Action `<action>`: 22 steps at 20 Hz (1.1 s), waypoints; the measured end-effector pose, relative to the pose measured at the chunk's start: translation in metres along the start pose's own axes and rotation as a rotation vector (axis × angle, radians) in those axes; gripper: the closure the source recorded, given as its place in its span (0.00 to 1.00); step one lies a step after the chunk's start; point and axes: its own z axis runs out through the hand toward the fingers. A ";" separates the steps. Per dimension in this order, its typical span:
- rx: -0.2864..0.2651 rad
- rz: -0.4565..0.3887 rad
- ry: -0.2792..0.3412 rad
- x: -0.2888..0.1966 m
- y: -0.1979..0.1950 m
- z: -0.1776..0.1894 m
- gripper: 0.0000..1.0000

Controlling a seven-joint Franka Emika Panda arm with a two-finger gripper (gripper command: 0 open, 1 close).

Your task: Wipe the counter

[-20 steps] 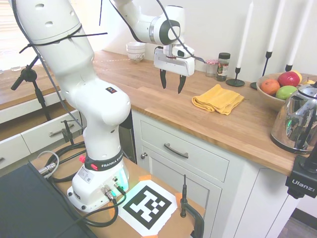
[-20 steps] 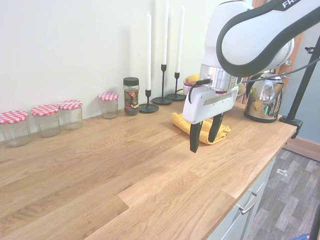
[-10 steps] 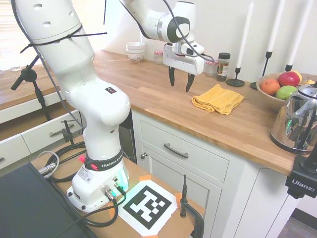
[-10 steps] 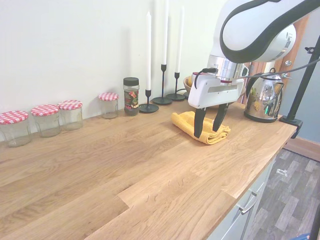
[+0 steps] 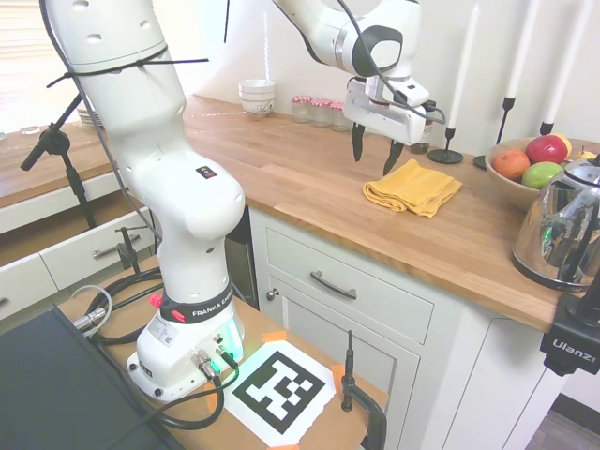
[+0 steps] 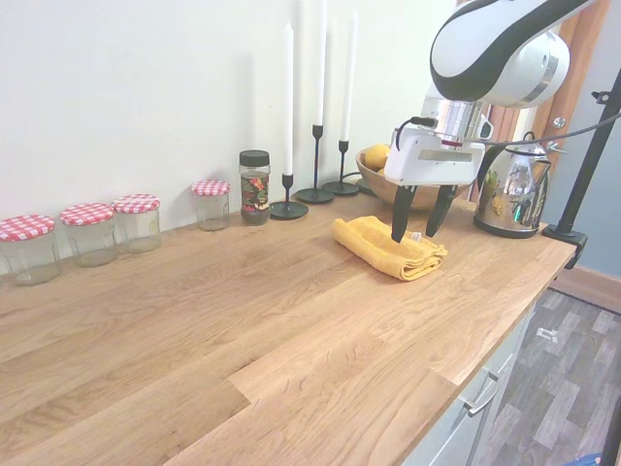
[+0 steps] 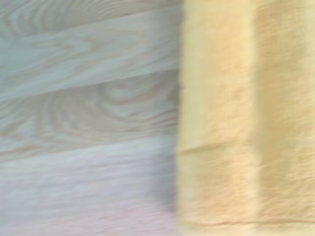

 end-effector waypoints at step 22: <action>-0.020 0.110 -0.039 0.087 0.050 0.025 0.00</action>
